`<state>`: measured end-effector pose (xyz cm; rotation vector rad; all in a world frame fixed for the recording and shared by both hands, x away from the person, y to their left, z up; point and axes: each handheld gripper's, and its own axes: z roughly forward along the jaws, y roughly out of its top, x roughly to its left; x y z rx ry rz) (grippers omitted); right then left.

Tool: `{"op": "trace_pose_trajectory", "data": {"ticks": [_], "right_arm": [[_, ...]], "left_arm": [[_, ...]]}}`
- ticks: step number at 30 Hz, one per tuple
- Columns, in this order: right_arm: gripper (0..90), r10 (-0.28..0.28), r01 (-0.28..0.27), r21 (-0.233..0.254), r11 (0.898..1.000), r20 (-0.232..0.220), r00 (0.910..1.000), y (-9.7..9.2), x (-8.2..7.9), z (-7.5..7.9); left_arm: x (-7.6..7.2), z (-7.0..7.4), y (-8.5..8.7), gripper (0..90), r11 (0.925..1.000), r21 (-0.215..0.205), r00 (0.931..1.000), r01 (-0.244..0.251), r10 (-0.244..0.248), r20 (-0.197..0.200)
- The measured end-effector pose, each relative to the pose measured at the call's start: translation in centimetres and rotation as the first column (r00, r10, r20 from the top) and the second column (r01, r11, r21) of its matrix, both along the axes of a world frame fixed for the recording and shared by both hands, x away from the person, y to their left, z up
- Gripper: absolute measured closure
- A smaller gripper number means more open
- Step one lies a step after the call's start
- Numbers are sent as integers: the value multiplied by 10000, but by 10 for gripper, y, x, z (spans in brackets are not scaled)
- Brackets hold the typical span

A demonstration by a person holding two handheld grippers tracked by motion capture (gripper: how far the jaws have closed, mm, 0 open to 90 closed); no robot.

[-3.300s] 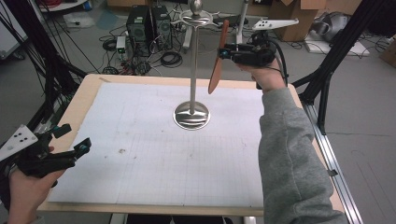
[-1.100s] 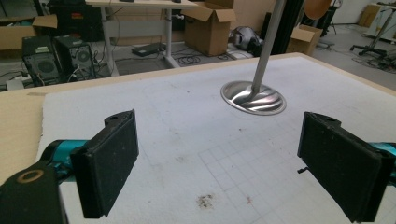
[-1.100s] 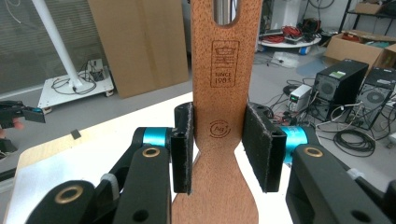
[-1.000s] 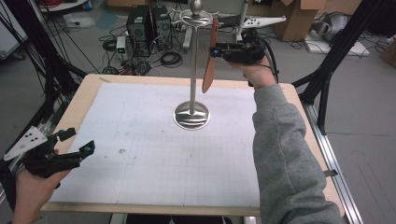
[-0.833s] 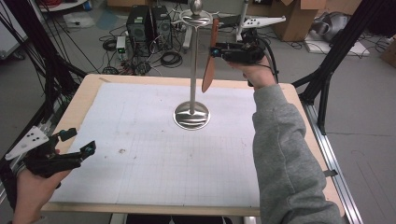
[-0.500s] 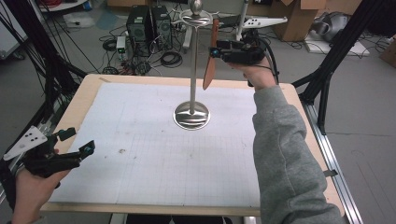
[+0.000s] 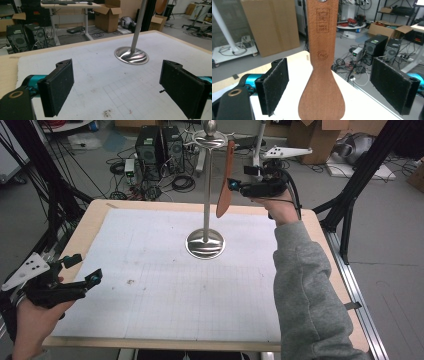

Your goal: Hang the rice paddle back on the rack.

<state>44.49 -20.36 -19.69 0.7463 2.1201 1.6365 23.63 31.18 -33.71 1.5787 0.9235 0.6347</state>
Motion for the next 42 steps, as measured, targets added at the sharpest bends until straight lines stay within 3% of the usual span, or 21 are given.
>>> {"op": "trace_pose_trajectory", "data": {"ticks": [10, 18, 22, 28, 35, 42], "right_arm": [[141, 254, -266, -237, 9994, -474, 9986, -11, -11, -24], [142, 115, -130, -233, 9996, -630, 9979, -25, -21, -38], [144, 177, -189, -196, 9996, -626, 9979, -26, -28, -43], [147, 417, -472, -806, 9956, -686, 9968, -27, -37, -47], [144, 818, -846, -593, 9946, -480, 9955, -25, -52, -54], [144, 719, -747, -607, 9954, -468, 9963, -29, -67, -70]], "left_arm": [[8, 2, -5, 123, 9997, -142, 9998, 195, -194, 76], [14, 2, -11, 123, 9992, -143, 9993, 380, -379, 49], [17, 2, -14, 123, 9988, -187, 9989, 462, -461, 82], [21, 1, -18, 123, 9980, -167, 9982, 607, -606, 41], [22, 2, -21, 123, 9976, -242, 9978, 649, -647, 106], [25, -1, -27, 123, 9976, -191, 9978, 667, -667, 9]]}}
